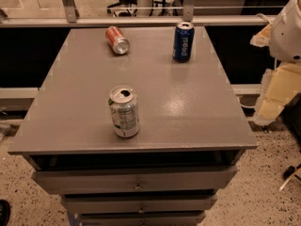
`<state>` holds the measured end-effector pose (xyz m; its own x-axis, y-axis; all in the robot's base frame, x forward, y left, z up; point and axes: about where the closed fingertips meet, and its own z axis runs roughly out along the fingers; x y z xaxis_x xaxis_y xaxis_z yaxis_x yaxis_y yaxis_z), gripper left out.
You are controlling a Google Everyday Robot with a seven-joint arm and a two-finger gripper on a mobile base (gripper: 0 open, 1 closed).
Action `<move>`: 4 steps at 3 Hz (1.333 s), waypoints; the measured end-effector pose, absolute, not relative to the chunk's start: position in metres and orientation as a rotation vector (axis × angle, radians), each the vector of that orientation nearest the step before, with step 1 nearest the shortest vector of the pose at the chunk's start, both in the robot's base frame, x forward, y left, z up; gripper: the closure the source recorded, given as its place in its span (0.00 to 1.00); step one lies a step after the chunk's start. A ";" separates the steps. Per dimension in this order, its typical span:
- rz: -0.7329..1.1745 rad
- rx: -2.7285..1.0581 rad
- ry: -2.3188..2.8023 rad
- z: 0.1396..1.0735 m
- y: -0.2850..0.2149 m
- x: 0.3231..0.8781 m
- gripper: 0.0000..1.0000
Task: Move 7up can near pepsi can
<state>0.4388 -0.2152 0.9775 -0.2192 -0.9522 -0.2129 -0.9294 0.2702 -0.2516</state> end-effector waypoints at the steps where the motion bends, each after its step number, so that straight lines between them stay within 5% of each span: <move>1: -0.097 -1.716 2.219 0.978 -0.214 0.439 0.00; 4: 0.305 -1.711 1.948 0.902 -0.117 0.493 0.00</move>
Offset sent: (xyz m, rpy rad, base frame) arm 0.0188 0.0584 -0.0228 0.1791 0.0046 0.0789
